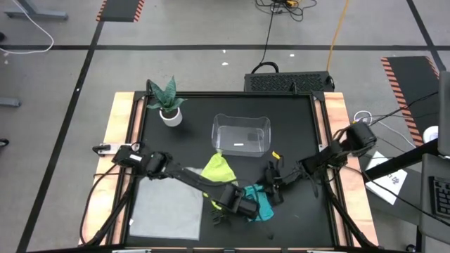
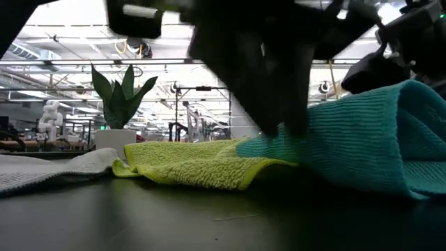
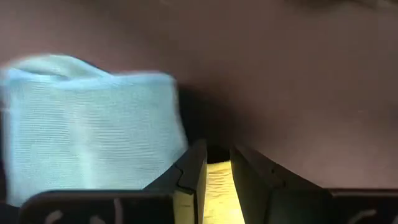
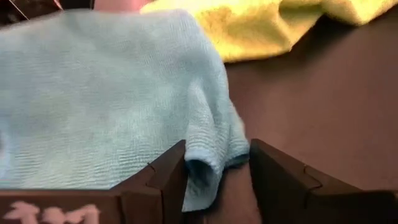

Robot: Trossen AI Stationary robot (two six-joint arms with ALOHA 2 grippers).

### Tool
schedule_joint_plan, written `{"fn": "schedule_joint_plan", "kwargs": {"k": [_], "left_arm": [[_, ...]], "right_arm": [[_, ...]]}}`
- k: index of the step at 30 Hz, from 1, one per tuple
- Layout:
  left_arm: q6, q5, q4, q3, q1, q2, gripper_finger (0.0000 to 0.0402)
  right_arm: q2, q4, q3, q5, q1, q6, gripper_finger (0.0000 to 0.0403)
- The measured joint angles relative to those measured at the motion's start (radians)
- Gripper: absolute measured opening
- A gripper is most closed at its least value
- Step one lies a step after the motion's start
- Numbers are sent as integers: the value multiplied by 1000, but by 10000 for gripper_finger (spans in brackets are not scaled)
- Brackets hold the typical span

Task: Fold microfiber towels
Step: Fold the blue towel

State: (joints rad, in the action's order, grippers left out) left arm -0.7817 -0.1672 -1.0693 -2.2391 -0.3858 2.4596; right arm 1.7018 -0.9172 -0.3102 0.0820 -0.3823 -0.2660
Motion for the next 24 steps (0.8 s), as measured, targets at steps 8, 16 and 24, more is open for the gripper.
{"fn": "schedule_joint_plan", "kwargs": {"k": [8,16,24], "left_arm": [[63,182,159,127,-11,-2,76],[31,319,206,121,-90,-10,76],[83,528,210,119,-132,-68,76]], "right_arm": [[196,-191,-60,79,-88,-115,164],[202,-155,-60,183,-145,-190,164],[203,-155,-58,164,-144,-192,164]]}}
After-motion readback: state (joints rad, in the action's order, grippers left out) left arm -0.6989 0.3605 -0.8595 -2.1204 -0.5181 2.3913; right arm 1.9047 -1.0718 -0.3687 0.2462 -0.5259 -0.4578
